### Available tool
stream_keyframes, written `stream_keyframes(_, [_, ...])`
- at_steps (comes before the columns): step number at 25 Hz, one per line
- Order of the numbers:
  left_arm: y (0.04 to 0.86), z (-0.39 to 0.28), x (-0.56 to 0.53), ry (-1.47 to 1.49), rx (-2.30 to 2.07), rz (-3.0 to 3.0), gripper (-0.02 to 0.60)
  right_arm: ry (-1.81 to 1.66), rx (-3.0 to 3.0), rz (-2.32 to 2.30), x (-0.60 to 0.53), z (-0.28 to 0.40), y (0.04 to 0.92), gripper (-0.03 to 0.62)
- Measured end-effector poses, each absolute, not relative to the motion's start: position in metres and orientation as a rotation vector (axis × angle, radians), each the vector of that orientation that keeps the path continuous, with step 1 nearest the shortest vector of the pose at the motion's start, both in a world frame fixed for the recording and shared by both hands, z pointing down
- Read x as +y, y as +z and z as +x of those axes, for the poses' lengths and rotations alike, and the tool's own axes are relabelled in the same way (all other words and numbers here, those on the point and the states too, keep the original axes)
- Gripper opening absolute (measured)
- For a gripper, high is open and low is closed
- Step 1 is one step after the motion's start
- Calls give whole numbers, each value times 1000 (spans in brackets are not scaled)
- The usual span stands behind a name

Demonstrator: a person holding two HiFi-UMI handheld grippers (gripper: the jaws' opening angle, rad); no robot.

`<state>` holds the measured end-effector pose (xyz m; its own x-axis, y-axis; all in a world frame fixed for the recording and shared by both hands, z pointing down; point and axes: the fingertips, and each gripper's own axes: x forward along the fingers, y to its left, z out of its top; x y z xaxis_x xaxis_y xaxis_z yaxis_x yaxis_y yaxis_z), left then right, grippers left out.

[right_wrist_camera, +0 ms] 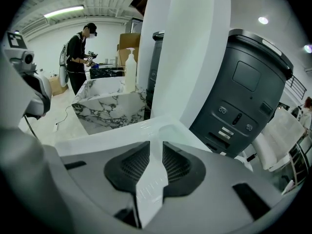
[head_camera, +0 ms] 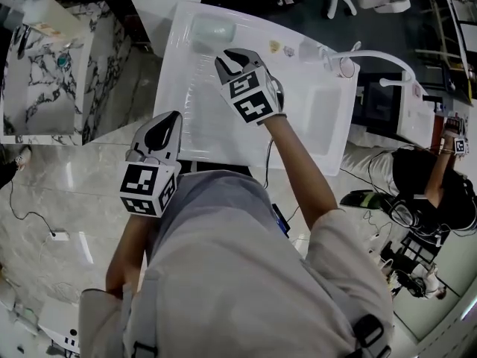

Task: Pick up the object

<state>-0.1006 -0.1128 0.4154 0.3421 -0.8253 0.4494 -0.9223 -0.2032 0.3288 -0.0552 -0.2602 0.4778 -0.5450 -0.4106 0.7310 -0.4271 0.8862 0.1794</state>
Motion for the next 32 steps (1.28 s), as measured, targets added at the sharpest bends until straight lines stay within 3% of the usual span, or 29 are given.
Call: stream_keyframes(32, [449,-111,-119,206,-1510,1891,0,-119,-2036,451,-306,-76,544,106])
